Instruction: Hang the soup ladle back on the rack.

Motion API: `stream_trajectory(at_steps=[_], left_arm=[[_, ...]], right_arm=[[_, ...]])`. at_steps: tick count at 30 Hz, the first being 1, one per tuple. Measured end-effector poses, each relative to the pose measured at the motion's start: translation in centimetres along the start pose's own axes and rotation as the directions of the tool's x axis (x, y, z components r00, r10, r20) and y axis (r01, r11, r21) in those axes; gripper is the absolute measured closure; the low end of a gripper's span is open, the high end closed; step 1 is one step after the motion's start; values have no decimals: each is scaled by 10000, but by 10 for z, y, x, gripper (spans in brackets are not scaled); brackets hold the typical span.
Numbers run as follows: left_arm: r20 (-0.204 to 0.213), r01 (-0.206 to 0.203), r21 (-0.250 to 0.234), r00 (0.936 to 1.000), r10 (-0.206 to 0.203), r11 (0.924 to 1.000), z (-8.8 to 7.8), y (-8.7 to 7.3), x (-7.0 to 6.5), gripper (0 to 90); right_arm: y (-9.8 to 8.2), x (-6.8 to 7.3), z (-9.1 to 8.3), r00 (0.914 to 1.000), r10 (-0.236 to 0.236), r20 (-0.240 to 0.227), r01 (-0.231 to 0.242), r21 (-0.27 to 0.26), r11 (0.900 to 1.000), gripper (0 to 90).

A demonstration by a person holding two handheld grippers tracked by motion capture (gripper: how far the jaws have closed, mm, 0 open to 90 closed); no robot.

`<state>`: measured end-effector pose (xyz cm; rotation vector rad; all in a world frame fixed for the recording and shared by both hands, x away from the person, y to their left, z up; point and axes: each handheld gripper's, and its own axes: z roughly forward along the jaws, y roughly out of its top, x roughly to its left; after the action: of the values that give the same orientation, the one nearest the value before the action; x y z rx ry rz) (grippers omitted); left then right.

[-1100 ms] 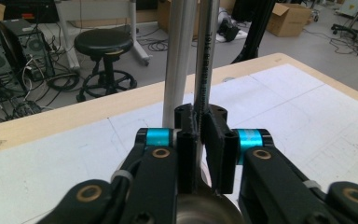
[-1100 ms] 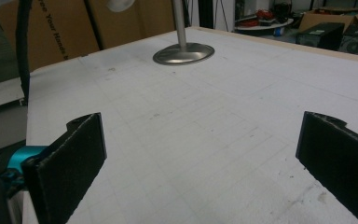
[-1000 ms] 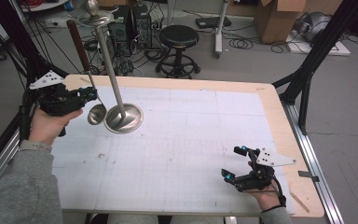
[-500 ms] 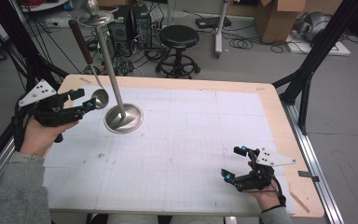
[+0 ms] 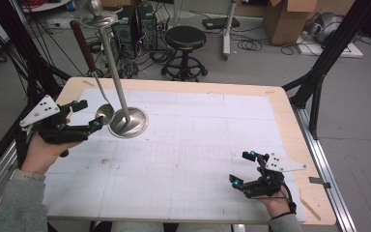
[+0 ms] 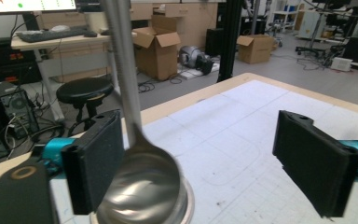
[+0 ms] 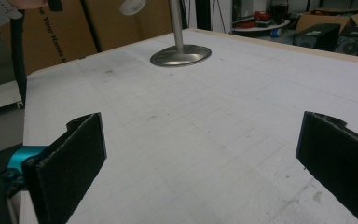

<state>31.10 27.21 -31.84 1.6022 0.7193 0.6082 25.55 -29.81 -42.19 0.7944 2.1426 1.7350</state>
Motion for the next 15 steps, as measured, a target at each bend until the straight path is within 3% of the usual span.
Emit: stream_trajectory(at_steps=[6, 12, 15], left_arm=[[117, 40, 69, 9999, -41, 10000, -5, -10, -3, 87], [216, 910, 595, 9955, -924, 9941, -7, -24, -5, 61], [99, 793, 796, 9967, -803, 9937, -6, -30, -9, 60]], right_arm=[[0, -1, 1, 10000, 21, -43, -21, 84, 10000, 3], [0, -1, 2, 10000, 3, -37, -3, 81, 10000, 3], [1, -1, 5, 10000, 10, -90, -8, 154, 9999, 3]])
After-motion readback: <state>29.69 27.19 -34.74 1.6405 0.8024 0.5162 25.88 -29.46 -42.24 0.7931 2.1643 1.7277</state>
